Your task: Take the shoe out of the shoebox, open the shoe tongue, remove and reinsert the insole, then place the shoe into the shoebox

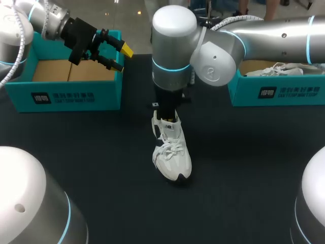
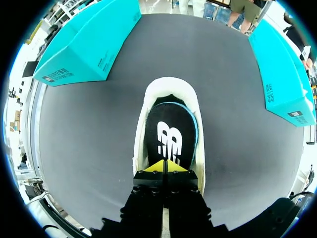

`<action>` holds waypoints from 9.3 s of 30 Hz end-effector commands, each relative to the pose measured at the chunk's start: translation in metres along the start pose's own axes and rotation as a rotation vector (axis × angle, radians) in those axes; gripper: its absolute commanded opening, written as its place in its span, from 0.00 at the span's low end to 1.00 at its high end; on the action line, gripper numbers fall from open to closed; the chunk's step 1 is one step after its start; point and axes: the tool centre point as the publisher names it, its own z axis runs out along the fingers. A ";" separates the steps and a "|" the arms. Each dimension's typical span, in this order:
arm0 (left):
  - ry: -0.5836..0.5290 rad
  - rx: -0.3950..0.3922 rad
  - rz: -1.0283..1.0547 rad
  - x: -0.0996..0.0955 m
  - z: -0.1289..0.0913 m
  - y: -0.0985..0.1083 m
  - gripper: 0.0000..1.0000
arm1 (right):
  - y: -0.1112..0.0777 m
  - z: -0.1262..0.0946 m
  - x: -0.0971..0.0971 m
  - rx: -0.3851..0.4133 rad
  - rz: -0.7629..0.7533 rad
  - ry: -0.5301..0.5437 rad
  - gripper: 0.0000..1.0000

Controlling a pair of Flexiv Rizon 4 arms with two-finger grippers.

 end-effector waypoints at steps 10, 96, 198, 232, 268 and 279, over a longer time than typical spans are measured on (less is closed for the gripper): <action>0.003 0.001 0.001 0.000 0.000 0.000 1.00 | -0.010 0.031 -0.002 0.068 0.007 0.003 0.00; 0.003 0.001 0.001 0.000 0.000 0.000 1.00 | 0.039 0.041 -0.010 -0.154 -0.033 -0.166 0.00; 0.003 0.001 0.001 0.000 0.000 0.000 1.00 | -0.058 -0.054 0.011 0.362 0.098 -0.031 1.00; 0.003 0.001 0.001 0.000 0.000 0.000 1.00 | -0.091 -0.071 -0.005 0.363 0.202 -0.147 0.00; 0.003 0.001 0.001 0.000 0.000 0.000 1.00 | -0.072 -0.070 0.002 0.319 0.155 -0.133 0.00; 0.003 0.001 0.001 0.000 0.000 0.000 1.00 | -0.047 -0.046 -0.001 0.256 0.133 -0.111 0.00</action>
